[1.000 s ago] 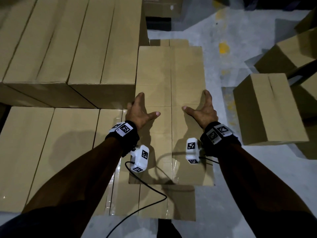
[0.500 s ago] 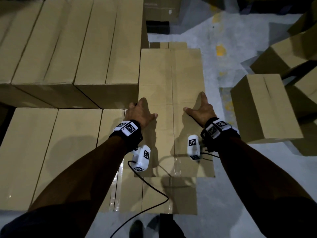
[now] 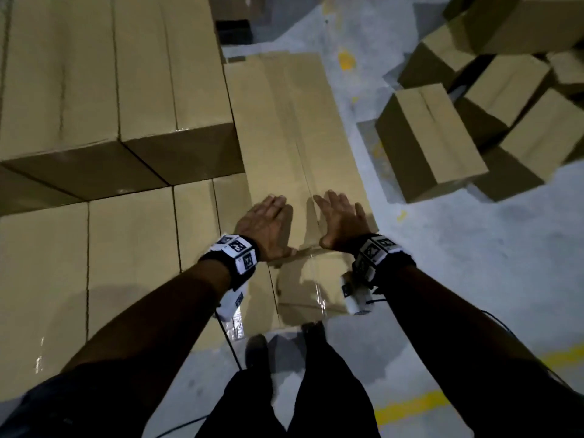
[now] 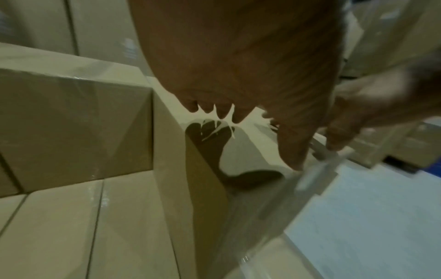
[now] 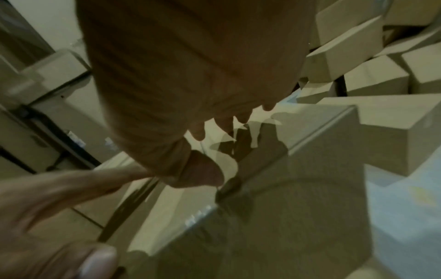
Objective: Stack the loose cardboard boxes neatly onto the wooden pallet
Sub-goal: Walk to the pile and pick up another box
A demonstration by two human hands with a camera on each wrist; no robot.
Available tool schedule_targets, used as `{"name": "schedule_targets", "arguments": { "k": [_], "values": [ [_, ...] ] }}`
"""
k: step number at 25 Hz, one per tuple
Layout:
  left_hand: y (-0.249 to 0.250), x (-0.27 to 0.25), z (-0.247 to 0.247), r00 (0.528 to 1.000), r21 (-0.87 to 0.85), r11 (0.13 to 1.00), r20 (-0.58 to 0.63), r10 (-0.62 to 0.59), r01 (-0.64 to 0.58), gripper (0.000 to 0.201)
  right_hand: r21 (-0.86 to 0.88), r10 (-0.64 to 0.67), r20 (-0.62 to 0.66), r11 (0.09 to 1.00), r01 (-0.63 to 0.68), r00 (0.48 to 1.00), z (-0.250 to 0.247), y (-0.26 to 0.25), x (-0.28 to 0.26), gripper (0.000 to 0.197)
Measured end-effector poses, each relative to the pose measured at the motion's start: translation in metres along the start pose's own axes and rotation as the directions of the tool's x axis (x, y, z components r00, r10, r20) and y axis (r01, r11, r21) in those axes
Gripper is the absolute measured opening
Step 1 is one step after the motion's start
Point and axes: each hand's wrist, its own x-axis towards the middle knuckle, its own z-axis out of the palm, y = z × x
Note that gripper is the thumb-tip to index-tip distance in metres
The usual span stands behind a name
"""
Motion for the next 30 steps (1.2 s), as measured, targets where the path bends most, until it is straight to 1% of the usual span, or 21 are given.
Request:
{"name": "schedule_targets", "arguments": {
  "k": [2,5,6,9,12,15,19,23,25,27,28,30],
  "values": [
    [0.014,-0.003,0.017,1.000,0.032,0.999,0.000,0.004,-0.004,0.107,-0.093,0.002,-0.056,0.996,-0.008,0.998,0.017,0.006,-0.008,0.106],
    [0.028,0.002,0.033,0.996,0.021,1.000,-0.086,-0.017,0.019,0.100,-0.154,0.013,-0.157,0.987,-0.038,0.988,0.038,0.010,-0.010,0.110],
    [0.028,0.004,0.036,0.993,0.013,1.000,-0.114,-0.023,0.025,0.100,-0.178,0.013,-0.179,0.983,-0.045,0.984,0.042,0.009,-0.010,0.108],
    [0.024,0.009,0.035,0.992,0.012,1.000,-0.127,-0.007,0.008,0.100,-0.250,-0.004,-0.190,0.967,-0.044,0.982,0.048,0.007,-0.010,0.096],
    [0.014,0.009,0.025,0.988,0.011,1.000,-0.155,0.013,-0.012,0.097,-0.268,-0.025,-0.216,0.963,-0.035,0.976,0.042,0.004,0.000,0.094],
    [0.005,0.016,0.007,0.987,0.001,1.000,-0.160,0.007,-0.007,0.090,-0.229,-0.037,-0.150,0.974,0.001,0.988,0.023,0.002,0.022,0.091],
    [-0.007,0.034,-0.014,0.988,-0.044,0.999,-0.148,-0.030,0.024,0.086,-0.257,-0.063,-0.143,0.966,0.025,0.988,0.005,0.001,0.057,0.091],
    [-0.018,0.054,-0.031,0.985,-0.059,0.997,-0.163,-0.060,0.051,0.077,-0.249,-0.096,-0.099,0.966,0.069,0.990,-0.017,0.003,0.088,0.089],
    [-0.025,0.062,-0.042,0.986,-0.135,0.989,-0.149,-0.078,0.058,0.068,-0.243,-0.106,-0.098,0.967,0.080,0.989,-0.022,0.001,0.094,0.088],
    [-0.040,0.068,-0.053,0.979,-0.278,0.957,-0.160,-0.125,0.077,0.057,-0.242,-0.097,-0.094,0.968,0.072,0.991,-0.023,-0.003,0.093,0.087],
    [-0.050,0.070,-0.058,0.965,-0.350,0.931,-0.193,-0.180,0.104,0.052,-0.231,-0.096,-0.085,0.970,0.074,0.992,-0.024,-0.004,0.093,0.087],
    [-0.073,0.077,-0.066,0.909,-0.429,0.886,-0.274,-0.315,0.178,0.050,-0.202,-0.113,-0.079,0.975,0.095,0.990,-0.025,-0.007,0.091,0.093]
  ]
}}
